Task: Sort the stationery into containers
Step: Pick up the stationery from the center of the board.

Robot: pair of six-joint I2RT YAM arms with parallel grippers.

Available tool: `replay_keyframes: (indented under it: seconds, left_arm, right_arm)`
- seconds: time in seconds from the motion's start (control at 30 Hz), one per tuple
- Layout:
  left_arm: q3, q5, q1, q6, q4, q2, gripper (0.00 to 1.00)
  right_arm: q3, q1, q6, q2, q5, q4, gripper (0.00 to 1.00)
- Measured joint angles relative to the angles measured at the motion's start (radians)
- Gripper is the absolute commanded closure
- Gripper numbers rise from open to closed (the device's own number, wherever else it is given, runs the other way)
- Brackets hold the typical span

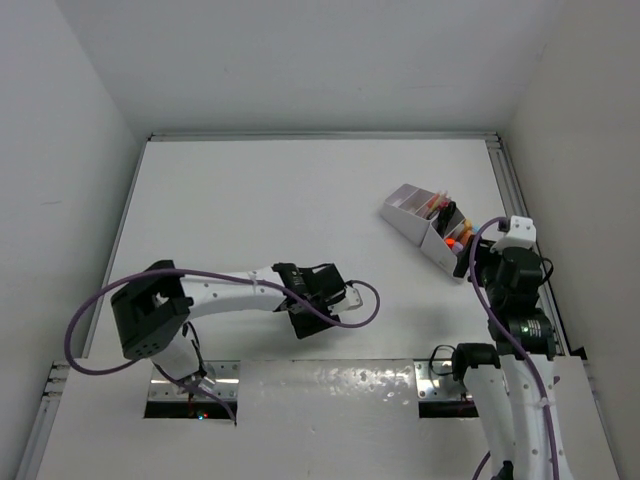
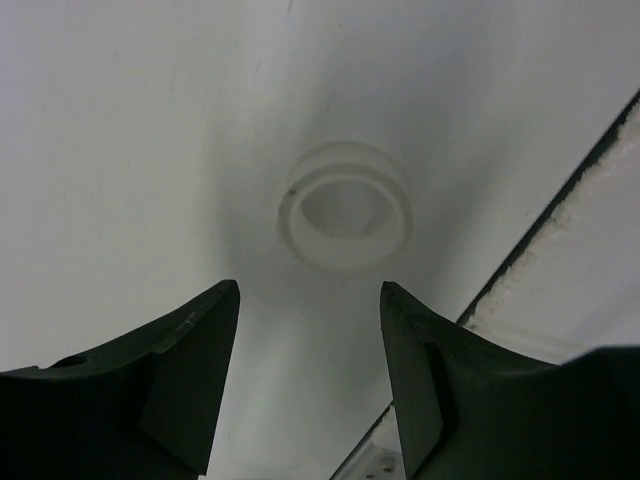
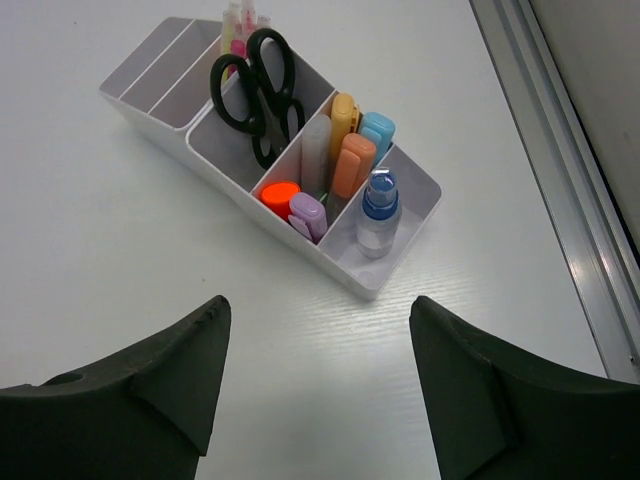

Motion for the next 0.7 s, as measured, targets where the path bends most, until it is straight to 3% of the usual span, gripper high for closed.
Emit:
replay_keyframes:
  seconds: [0.17, 0.3, 0.4, 0.7]
  left_arm:
    - [0.006, -0.010, -0.005, -0.013, 0.068, 0.074, 0.49]
    - [0.014, -0.007, -0.005, -0.021, 0.100, 0.088, 0.60]
    - [0.021, -0.005, -0.002, -0.025, 0.111, 0.097, 0.63]
    - [0.049, 0.013, 0.004, -0.029, 0.100, 0.108, 0.55]
  right_arm:
    - [0.000, 0.001, -0.010, -0.042, 0.006, -0.032, 0.28]
    - [0.000, 0.001, -0.021, -0.056, 0.021, -0.058, 0.28]
    - [0.000, 0.001, -0.024, -0.068, 0.025, -0.071, 0.27]
    - [-0.001, 0.001, -0.039, -0.079, 0.027, -0.075, 0.27]
